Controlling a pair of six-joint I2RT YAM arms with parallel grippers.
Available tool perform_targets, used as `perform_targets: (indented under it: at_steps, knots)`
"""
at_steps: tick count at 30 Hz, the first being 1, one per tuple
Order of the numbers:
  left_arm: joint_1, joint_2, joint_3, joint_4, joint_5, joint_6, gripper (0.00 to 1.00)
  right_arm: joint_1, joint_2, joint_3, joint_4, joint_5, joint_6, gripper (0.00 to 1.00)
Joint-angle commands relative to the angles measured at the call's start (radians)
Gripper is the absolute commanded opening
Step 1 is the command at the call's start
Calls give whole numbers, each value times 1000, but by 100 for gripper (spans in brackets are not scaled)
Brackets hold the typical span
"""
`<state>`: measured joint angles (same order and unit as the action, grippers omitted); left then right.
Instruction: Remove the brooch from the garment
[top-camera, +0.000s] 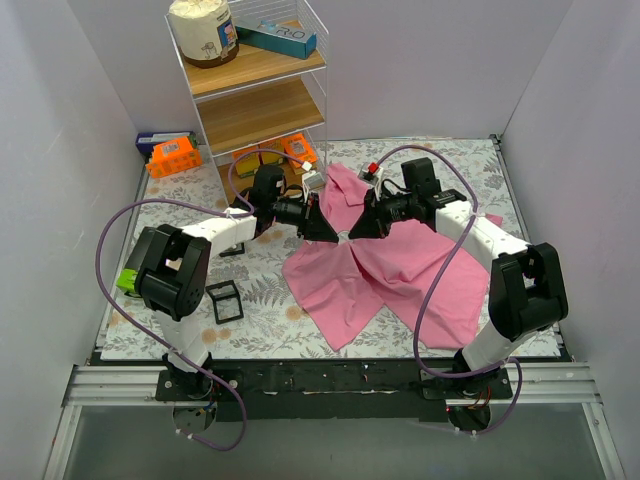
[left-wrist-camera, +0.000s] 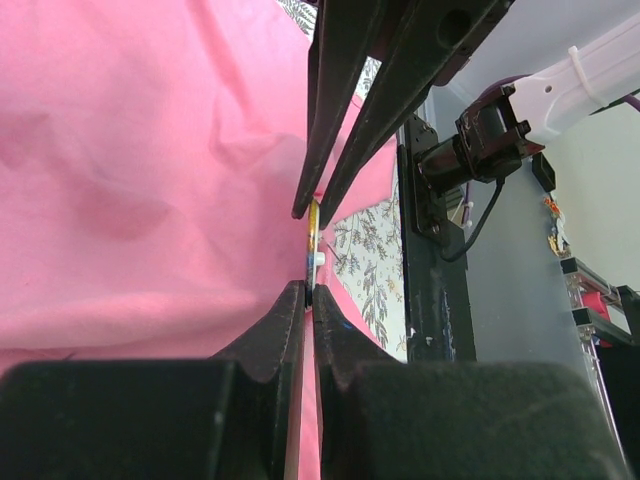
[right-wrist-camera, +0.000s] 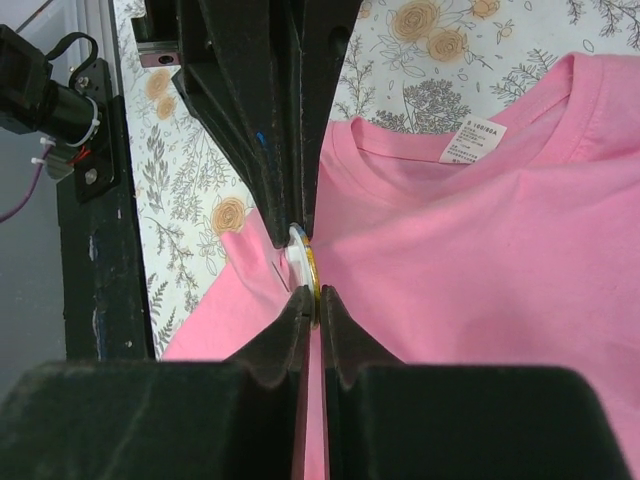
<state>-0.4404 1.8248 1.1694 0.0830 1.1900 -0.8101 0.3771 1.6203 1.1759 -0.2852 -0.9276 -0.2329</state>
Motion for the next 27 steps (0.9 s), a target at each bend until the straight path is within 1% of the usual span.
perform_targets:
  at_steps: [1,2,3,5,6,8,10,11,13,16,17,19,21,22,24,27]
  knots:
    - [5,-38,4,14,16,0,0,5,-2,1,23,-57,-6,4]
    - [3,-38,4,12,11,2,0,5,-5,-1,20,-56,-16,1]
    - [5,-39,7,9,4,3,0,6,-5,2,14,-54,-23,1]
    - [3,-41,6,-6,-15,8,7,6,-10,8,0,-45,-49,1]
    - [5,-42,10,-15,-21,17,13,6,-14,14,-20,-37,-77,1]
    - [8,-59,13,-48,-56,31,28,6,-20,27,-49,-4,-106,1]
    - [11,-76,13,-77,-79,55,35,6,-28,42,-78,56,-138,1]
    - [14,-96,12,-106,-101,71,40,6,-37,47,-88,79,-155,1]
    - [20,-113,-2,-161,-113,136,43,6,-43,57,-98,163,-163,1]
    - [22,-145,-46,-206,-125,228,47,5,-54,79,-111,255,-163,1]
    - [19,-159,-60,-204,-130,236,48,5,-56,86,-117,268,-163,1]
    - [8,-165,-88,-169,-165,233,51,6,-60,97,-126,277,-163,1]
    - [-9,-159,-129,-125,-187,194,53,6,-57,122,-146,276,-157,1]
    - [-15,-157,-142,-59,-202,172,57,6,-53,129,-157,274,-151,1]
    - [-29,-142,-151,12,-208,117,59,6,-43,136,-166,274,-131,1]
    - [-61,-130,-133,46,-283,106,58,6,-42,130,-152,273,-109,1]
